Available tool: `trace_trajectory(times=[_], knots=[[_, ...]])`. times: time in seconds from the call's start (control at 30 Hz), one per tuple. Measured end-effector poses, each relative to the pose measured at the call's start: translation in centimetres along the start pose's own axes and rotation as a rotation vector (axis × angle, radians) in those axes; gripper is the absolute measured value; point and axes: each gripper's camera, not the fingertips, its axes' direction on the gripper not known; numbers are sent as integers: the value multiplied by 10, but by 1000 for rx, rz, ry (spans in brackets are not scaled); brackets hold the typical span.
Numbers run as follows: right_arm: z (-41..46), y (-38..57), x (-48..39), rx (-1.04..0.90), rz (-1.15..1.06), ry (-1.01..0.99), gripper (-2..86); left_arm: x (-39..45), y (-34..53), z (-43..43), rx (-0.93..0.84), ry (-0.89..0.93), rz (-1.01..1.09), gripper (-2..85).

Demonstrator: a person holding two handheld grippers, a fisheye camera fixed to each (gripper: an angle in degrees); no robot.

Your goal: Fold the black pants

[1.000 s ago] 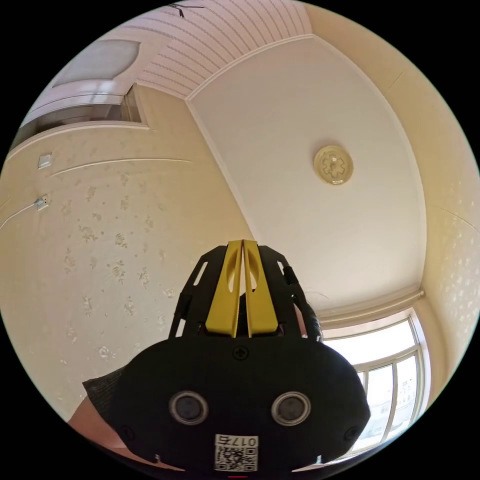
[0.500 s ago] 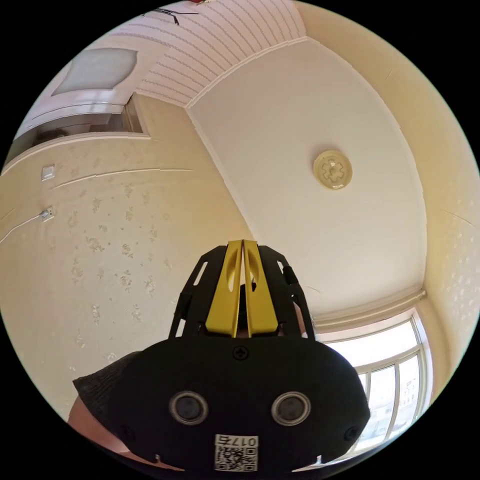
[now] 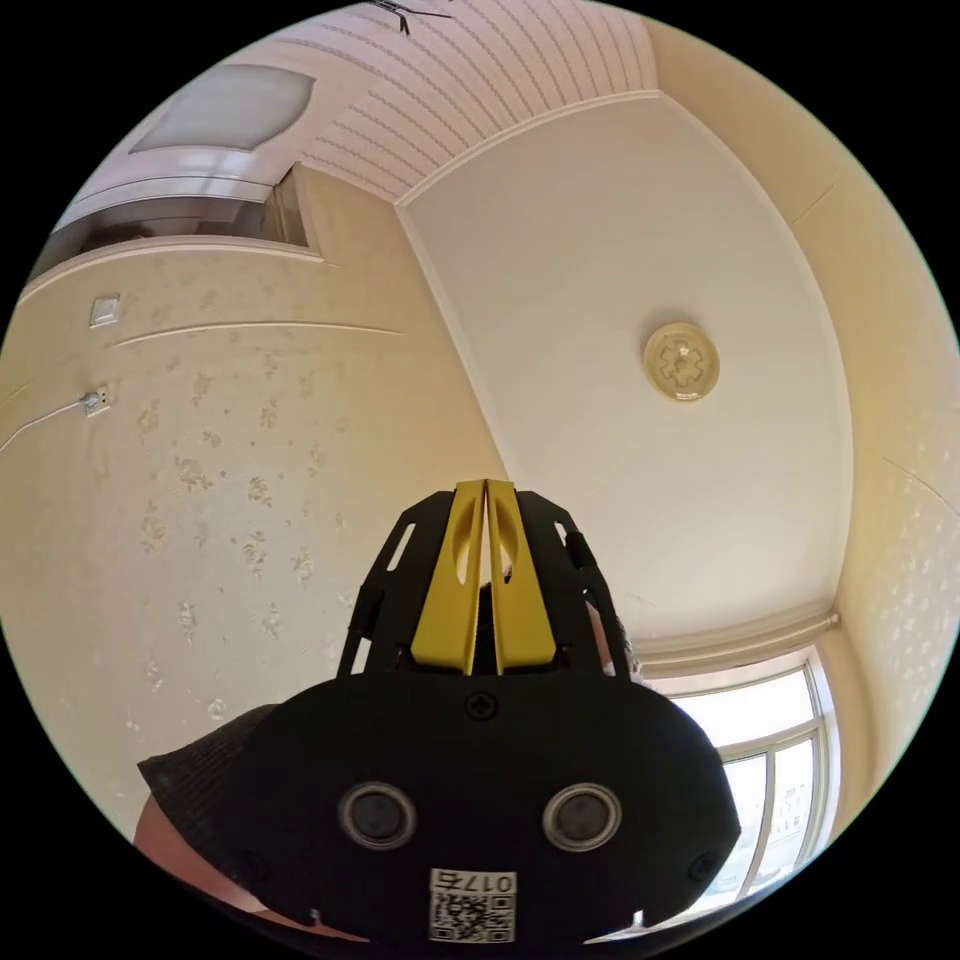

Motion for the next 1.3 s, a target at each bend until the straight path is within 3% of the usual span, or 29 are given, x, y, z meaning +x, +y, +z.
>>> trace_trajectory(times=[0.1, 0.2, 0.27, 0.3, 0.37, 0.4, 0.47, 0.6, 0.73, 0.77, 0.87, 1.0, 1.1, 1.2, 1.3], knots=[[-38, -20, -6, -45, -141, 225, 4, 7, -3, 7, 6, -8, 15, -5], [-95, -40, -25, -183, -360, 789, 7, 6, -3, 17, 5, 11, 2, -5], [-147, -49, -17, -392, -394, 1441, 11, 3, -2, 24, 3, 24, -8, -5], [-164, -50, -8, -470, -358, 1608, 13, 0, -1, 30, -2, 23, -13, -5], [-252, -46, 34, -775, 1, 2140, 28, -6, 1, 40, -18, 11, -21, -5], [-276, -40, 42, -814, 96, 2214, 34, -10, 3, 46, -28, 5, -29, -5], [-357, -1, 66, -923, 398, 2269, 83, -16, 6, 54, -37, 6, -40, -5], [-433, 85, 111, -1197, 711, 2334, 138, -32, 11, 62, -6, 83, -98, -5], [-473, 179, 169, -1847, 580, 2507, 175, -48, 10, 45, 137, 434, -173, -6], [-488, 201, 181, -2052, 518, 2501, 176, -51, 6, 38, 168, 562, -186, -7], [-518, 230, 197, -2394, 399, 2456, 169, -47, -3, 18, 229, 892, -183, -9], [-526, 218, 208, -2327, 489, 2461, 132, -25, -5, -24, 270, 1261, -96, -10], [-508, 189, 208, -2089, 493, 2497, 54, -10, 4, -47, 233, 1543, -69, -10], [-488, 157, 194, -1911, 300, 2620, 38, 7, 19, -57, 135, 1803, -89, -10], [-468, 129, 177, -1795, 70, 2748, 37, 22, 33, -75, 63, 1753, -24, -10]])
